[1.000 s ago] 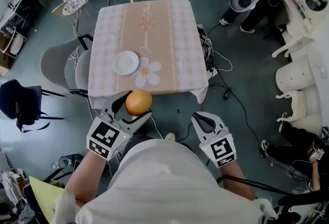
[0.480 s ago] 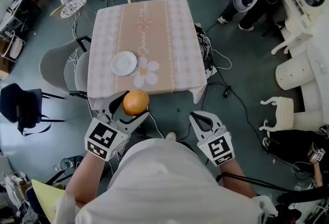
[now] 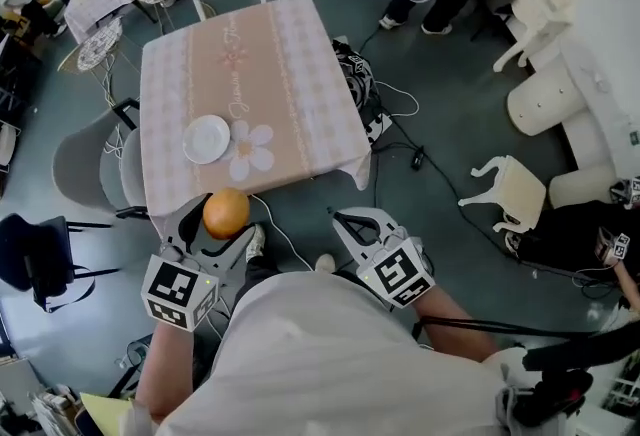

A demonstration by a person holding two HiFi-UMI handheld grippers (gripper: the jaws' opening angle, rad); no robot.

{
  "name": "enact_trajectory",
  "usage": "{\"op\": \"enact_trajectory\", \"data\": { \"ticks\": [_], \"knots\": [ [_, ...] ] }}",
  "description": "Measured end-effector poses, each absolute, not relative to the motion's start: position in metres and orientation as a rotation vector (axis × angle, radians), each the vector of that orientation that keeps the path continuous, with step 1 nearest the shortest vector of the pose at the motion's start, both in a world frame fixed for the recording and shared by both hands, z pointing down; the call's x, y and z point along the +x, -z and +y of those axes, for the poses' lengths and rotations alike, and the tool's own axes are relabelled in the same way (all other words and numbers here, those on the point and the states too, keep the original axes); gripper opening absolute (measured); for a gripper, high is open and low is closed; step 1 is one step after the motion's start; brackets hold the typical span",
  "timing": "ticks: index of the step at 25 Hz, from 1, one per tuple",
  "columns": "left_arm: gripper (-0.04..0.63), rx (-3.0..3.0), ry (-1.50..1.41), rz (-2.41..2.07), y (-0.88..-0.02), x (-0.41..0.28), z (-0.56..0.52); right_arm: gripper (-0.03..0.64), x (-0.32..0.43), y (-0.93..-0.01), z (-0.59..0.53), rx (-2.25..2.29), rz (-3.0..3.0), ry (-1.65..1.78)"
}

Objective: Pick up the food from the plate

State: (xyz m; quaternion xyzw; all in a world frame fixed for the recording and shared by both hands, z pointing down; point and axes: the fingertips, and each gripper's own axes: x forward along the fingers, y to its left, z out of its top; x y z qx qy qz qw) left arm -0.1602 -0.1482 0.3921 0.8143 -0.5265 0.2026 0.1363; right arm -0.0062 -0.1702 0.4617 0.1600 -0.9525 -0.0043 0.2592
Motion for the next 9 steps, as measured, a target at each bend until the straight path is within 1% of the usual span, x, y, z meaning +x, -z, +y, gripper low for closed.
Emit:
{"op": "enact_trajectory", "data": {
  "ticks": [9],
  "knots": [
    [0.362,2.332,-0.586,-1.542,-0.393,-0.171,-0.152,0.012,-0.019,-0.46,-0.174,0.396,-2.564,0.023]
  ]
}}
